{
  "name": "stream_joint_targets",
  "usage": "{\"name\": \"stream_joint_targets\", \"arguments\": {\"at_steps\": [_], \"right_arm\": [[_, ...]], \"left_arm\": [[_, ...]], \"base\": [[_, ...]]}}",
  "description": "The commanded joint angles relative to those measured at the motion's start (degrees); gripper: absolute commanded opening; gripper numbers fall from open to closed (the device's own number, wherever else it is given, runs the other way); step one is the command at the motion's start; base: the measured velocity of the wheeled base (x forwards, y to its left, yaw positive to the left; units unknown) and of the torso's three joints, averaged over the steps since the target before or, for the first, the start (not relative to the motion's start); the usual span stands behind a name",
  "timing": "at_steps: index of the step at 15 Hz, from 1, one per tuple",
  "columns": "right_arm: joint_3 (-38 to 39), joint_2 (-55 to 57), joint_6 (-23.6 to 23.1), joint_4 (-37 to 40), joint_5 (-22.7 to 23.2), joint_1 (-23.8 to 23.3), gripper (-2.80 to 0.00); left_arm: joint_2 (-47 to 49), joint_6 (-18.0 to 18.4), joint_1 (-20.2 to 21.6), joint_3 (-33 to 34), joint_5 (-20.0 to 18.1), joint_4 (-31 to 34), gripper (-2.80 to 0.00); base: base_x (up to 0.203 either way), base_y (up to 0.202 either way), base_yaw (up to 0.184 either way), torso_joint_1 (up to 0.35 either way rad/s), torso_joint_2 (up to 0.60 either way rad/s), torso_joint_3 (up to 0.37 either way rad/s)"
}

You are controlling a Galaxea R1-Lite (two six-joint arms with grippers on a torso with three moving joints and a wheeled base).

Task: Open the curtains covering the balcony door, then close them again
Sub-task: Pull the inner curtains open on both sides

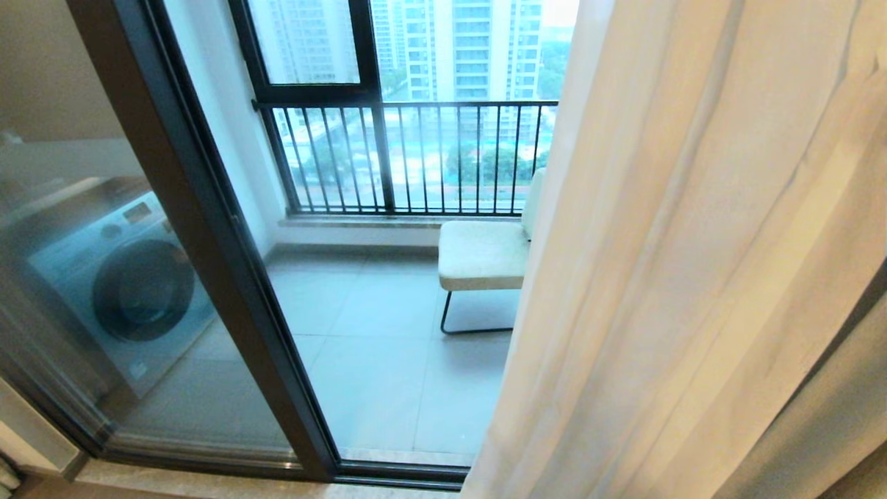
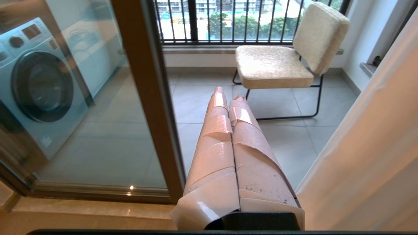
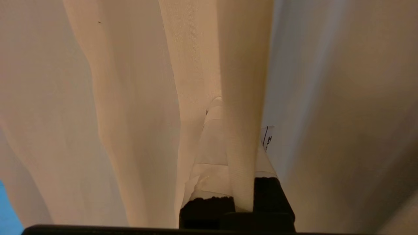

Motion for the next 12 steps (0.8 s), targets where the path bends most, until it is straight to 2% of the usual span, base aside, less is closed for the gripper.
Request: {"name": "stream_joint_targets", "arguments": {"at_steps": [1, 8, 10, 12], "right_arm": [[0.1, 0.1, 0.0, -0.1, 0.0, 0.0, -2.80], [0.1, 0.1, 0.0, -0.1, 0.0, 0.0, -2.80], [0.1, 0.2, 0.0, -0.1, 0.1, 0.0, -2.80], [0.4, 0.1, 0.0, -0.1, 0.1, 0.0, -2.80]], "left_arm": [[0.0, 0.0, 0.0, 0.0, 0.0, 0.0, -2.80], [0.0, 0.0, 0.0, 0.0, 0.0, 0.0, -2.80], [0.0, 0.0, 0.0, 0.0, 0.0, 0.0, -2.80], [0.0, 0.0, 0.0, 0.0, 0.0, 0.0, -2.80]], "base": [[0.000, -0.192, 0.001, 0.002, 0.01, -0.005], [0.000, -0.189, -0.001, 0.002, 0.00, 0.003], [0.000, -0.102, 0.000, 0.001, 0.00, 0.000], [0.000, 0.000, 0.000, 0.000, 0.00, 0.000]]}}
